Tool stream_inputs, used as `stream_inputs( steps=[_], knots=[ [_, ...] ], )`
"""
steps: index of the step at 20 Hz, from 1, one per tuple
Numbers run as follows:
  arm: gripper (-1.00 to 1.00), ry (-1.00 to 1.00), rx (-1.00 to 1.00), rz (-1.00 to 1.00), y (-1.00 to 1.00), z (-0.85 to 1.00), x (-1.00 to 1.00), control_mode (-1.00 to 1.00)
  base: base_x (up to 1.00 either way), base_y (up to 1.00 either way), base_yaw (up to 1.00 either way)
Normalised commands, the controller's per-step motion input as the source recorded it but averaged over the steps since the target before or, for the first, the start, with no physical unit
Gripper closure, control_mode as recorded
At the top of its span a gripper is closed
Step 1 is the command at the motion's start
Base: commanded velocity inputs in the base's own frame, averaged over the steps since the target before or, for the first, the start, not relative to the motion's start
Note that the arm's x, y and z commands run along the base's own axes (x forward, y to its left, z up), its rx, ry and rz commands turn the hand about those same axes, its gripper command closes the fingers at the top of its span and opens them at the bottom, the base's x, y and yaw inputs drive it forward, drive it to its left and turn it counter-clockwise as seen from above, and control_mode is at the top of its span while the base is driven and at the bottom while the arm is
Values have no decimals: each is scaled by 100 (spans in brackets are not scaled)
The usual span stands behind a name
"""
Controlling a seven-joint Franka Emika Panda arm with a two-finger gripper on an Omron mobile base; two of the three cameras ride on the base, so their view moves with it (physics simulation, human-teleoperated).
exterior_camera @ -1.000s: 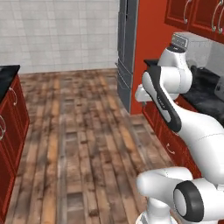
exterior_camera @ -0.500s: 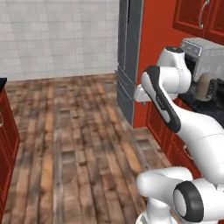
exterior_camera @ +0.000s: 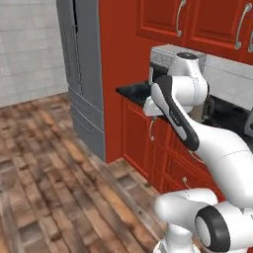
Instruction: Navigate to the toaster.
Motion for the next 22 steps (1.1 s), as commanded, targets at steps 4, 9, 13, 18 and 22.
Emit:
stream_inputs(
  steps=[4, 9, 13, 18, 22],
  knots=[
    [-100, 0, 0, 0, 0, 0, 0, 100, 36, 19, -86],
    [-100, 0, 0, 0, 0, 0, 0, 100, 10, 19, -96],
    [-100, 0, 0, 0, 0, 0, 0, 100, 48, 52, -85],
    [-100, 0, 0, 0, 0, 0, 0, 100, 57, 95, -51],
    [-100, 0, 0, 0, 0, 0, 0, 100, 34, 100, -42]
  ],
)
